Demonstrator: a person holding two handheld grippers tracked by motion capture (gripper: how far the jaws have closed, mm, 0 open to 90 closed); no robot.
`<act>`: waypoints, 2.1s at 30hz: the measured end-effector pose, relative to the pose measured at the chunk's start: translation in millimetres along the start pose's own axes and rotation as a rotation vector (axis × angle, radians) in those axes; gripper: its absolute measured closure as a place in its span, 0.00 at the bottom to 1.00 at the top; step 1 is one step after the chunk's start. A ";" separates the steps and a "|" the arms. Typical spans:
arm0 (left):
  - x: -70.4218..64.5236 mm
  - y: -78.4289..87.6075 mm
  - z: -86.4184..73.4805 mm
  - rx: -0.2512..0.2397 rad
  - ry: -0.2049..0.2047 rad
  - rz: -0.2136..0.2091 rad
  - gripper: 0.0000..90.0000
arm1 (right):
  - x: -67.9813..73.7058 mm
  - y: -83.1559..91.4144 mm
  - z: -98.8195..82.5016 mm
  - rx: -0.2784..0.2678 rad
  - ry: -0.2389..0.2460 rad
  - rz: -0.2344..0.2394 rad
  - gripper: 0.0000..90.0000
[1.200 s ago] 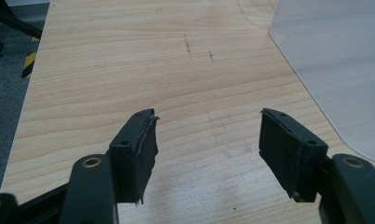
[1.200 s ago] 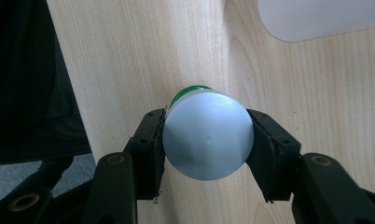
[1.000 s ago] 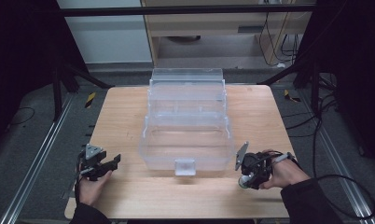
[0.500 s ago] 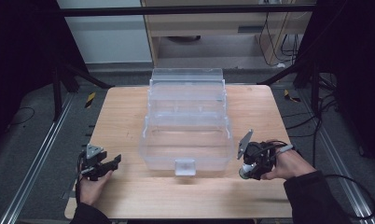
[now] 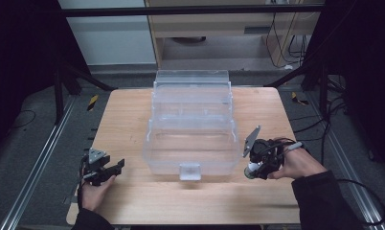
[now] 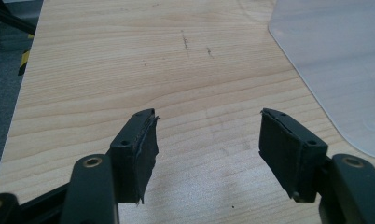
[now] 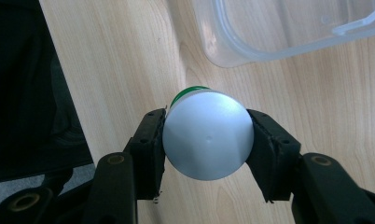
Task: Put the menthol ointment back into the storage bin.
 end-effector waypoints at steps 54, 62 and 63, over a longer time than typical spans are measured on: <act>0.0 -1.1 -0.1 0.004 -0.001 -0.003 0.41 | -53.9 20.7 69.1 -0.008 0.034 -0.014 0.56; 0.1 -0.7 0.2 0.001 0.000 -0.005 0.41 | -57.9 8.3 75.3 -0.011 0.037 -0.003 0.56; 0.2 -0.6 0.2 0.002 0.000 -0.004 0.41 | -58.6 6.1 75.5 -0.010 0.042 -0.002 0.56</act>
Point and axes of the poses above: each handheld gripper's, and its own axes: y roughly backward along the jaws, z roughly out of its top, x roughly to its left, the point moved 6 cm from there along -y, roughly forward along the jaws, and after that the axes turned 6 degrees about y, right-handed, at the moved point
